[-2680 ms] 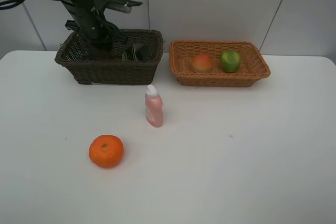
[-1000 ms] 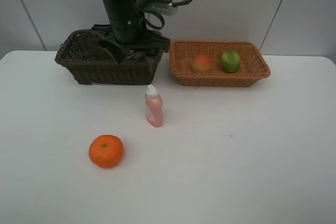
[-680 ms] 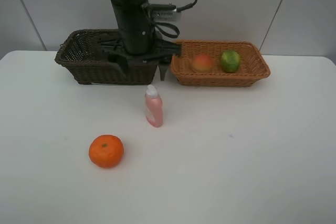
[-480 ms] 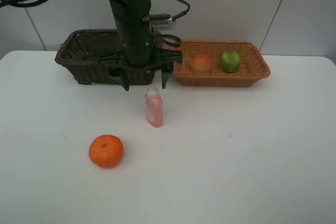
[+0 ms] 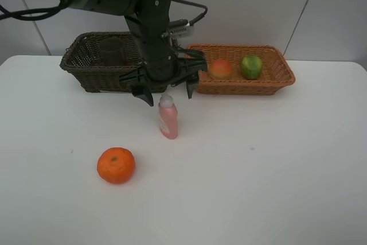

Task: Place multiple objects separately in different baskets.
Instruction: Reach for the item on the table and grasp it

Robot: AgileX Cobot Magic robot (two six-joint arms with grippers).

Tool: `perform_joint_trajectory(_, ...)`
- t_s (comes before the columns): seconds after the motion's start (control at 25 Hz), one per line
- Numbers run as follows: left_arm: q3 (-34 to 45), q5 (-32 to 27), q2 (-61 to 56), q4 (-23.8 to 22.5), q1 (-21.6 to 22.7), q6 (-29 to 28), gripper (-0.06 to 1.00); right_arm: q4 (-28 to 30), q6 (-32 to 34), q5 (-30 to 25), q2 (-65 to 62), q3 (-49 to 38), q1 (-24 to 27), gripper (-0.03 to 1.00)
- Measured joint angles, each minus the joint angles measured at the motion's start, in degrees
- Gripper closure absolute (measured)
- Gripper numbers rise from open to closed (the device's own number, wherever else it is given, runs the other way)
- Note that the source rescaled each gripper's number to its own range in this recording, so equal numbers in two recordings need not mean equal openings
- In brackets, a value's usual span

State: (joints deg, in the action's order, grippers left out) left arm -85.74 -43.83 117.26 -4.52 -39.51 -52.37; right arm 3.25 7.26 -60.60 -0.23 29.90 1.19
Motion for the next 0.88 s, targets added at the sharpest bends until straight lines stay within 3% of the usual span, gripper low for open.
perform_joint_trajectory(0.8,1.3,1.2,5.2,0.6,0.0,-0.4,-0.04,0.0,0.0,0.0,0.0,0.0,0.0,0.12)
perform_joint_trajectory(0.88,1.3,1.5,5.9,0.8,0.0,-0.4,0.00,0.0,0.0,0.0,0.0,0.0,0.0,0.12)
